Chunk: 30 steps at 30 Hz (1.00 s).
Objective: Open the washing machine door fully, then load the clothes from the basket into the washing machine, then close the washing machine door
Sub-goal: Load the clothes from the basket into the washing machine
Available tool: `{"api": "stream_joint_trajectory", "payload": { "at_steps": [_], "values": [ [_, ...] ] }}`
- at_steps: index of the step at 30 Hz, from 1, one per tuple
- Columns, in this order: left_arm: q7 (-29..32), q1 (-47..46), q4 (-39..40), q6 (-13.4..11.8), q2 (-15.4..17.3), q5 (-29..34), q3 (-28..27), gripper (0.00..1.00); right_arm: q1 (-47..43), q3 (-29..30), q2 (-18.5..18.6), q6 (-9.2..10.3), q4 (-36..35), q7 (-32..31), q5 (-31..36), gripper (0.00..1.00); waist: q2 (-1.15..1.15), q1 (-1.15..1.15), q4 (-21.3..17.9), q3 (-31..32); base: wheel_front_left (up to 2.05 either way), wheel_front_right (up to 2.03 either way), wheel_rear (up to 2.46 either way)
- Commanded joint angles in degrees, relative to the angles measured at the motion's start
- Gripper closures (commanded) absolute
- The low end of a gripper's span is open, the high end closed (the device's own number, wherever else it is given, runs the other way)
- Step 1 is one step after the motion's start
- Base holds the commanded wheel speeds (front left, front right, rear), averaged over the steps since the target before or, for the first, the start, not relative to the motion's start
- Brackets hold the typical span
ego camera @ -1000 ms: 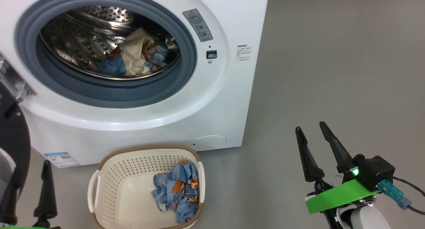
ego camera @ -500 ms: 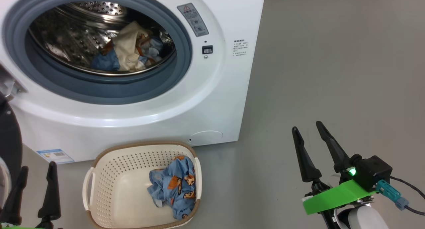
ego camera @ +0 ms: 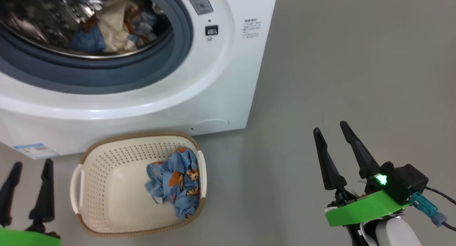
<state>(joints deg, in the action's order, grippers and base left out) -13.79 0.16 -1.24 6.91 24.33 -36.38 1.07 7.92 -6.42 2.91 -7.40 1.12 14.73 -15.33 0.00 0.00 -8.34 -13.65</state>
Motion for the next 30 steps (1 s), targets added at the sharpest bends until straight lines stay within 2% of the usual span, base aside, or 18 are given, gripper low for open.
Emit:
{"api": "stream_joint_trajectory", "payload": {
  "at_steps": [1,10,30],
  "values": [
    [-0.25,-2.55,0.73,0.24,2.18,-0.29,-2.16,0.00,-0.43,-1.25,-0.03,-0.09,-1.68,0.27,-0.81,0.00,0.00,0.00,-1.17,-2.18,0.00,0.00,0.00],
    [-0.66,-5.58,-0.11,0.54,5.84,-2.66,0.90,0.00,-0.15,-1.26,-0.03,-0.09,-3.84,0.27,-2.01,0.00,0.00,0.00,-2.80,-7.12,0.00,0.00,0.00],
    [-1.14,-16.80,-8.46,0.58,13.99,-9.99,16.59,0.00,0.93,-2.08,-0.03,-0.09,-7.79,0.27,-4.07,0.00,0.00,0.00,-5.90,-18.10,0.00,0.00,0.00]
  ]
}}
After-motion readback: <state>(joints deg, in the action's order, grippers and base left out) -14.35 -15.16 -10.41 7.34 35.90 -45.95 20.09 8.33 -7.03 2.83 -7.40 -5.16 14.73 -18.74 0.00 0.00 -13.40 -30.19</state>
